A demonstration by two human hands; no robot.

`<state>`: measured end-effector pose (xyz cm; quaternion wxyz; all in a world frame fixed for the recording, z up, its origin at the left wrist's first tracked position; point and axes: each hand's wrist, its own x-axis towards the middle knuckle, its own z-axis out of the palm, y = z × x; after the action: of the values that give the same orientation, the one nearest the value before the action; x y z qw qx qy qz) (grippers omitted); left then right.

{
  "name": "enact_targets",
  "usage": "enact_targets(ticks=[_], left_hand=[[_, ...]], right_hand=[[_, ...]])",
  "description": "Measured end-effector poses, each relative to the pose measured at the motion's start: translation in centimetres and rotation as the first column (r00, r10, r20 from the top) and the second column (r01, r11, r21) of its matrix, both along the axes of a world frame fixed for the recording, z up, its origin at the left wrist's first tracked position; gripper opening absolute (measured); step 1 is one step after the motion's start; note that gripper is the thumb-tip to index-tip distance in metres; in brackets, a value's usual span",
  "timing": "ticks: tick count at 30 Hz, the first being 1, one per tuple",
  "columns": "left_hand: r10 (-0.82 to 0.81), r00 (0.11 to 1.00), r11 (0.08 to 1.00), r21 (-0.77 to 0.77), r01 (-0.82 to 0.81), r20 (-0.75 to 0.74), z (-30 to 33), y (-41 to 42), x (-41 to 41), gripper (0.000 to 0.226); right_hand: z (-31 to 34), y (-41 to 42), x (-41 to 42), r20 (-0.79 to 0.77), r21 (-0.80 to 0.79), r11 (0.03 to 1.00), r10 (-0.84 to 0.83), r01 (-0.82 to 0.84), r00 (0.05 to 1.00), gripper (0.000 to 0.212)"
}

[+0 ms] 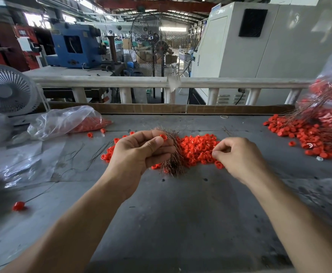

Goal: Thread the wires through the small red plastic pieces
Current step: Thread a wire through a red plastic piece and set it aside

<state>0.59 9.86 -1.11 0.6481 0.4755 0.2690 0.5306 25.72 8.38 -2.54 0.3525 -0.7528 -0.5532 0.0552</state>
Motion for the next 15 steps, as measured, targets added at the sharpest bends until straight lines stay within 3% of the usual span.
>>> enact_targets(ticks=[4, 15], left_hand=[[0.009, 0.999, 1.0, 0.013, -0.009, -0.031, -0.3, 0.1, 0.1, 0.031], [-0.003, 0.999, 1.0, 0.022, 0.004, -0.052, -0.3, 0.2, 0.1, 0.03]], right_hand=[[-0.9, 0.4, -0.6, 0.056, -0.07, 0.996, 0.06, -0.056, 0.997, 0.014], [-0.8, 0.9, -2.6, 0.296, -0.019, 0.991, 0.132, -0.133, 0.946, 0.006]])
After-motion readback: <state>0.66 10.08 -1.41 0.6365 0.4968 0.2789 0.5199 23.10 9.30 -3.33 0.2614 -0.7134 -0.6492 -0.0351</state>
